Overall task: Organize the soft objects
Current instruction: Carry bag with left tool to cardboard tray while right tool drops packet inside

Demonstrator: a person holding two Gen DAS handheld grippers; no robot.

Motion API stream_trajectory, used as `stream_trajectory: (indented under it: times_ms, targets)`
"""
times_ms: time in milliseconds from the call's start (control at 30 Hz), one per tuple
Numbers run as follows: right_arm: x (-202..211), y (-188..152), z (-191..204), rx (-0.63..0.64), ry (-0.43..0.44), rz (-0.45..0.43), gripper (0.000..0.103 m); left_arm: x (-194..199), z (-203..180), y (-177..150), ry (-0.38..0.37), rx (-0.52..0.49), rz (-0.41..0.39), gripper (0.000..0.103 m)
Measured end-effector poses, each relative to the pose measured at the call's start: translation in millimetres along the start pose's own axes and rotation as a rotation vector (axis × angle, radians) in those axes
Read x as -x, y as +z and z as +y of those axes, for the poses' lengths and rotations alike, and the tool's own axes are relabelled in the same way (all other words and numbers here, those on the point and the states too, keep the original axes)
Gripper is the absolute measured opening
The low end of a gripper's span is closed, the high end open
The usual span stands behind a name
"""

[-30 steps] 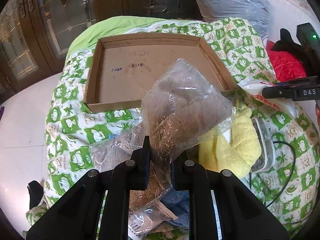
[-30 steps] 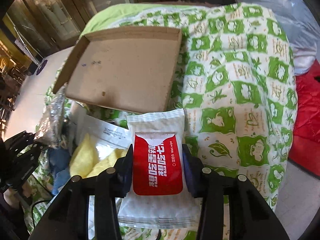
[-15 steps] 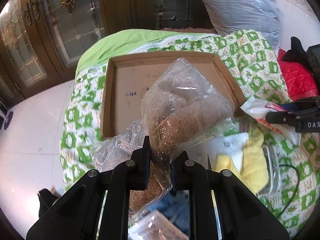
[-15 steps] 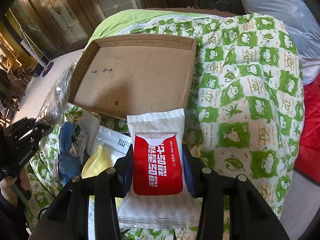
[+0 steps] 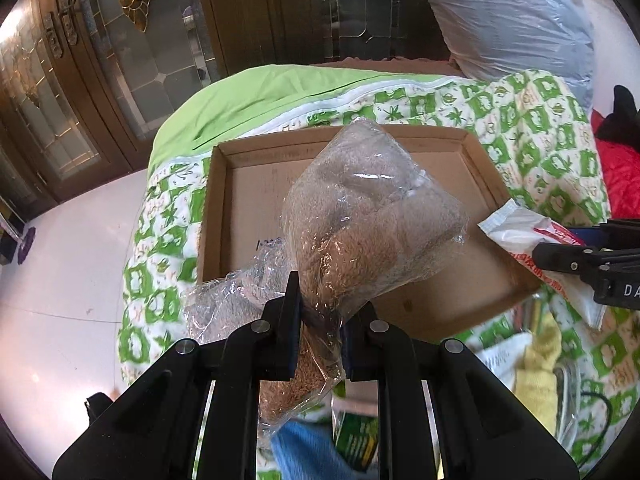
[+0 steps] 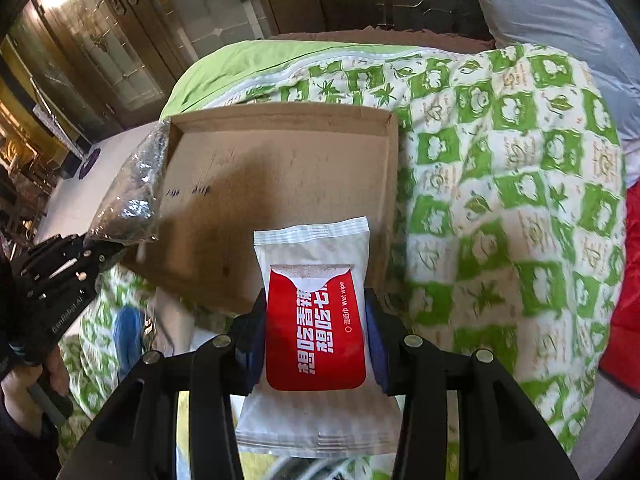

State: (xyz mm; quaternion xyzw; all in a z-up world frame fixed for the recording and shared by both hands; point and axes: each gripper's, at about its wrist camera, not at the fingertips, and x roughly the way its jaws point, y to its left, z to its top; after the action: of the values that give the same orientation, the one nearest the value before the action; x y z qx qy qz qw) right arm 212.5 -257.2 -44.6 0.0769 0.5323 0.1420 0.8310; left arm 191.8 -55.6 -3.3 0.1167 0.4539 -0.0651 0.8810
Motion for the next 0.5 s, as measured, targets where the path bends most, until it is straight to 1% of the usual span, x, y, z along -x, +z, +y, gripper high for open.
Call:
stream_trajectory:
  times_ms: [167, 300, 500]
  targets:
    - [-19, 13, 4, 0.017, -0.024, -0.011, 0.043, -19, 6, 4, 0.012, 0.002, 0.016, 0.015]
    - [-32, 22, 6, 0.015, -0.035, -0.039, 0.043, -34, 8, 7, 0.023, 0.004, 0.028, 0.015]
    - [-50, 31, 12, 0.031, -0.035, -0.053, 0.043, -56, 5, 8, 0.059, -0.016, 0.052, 0.016]
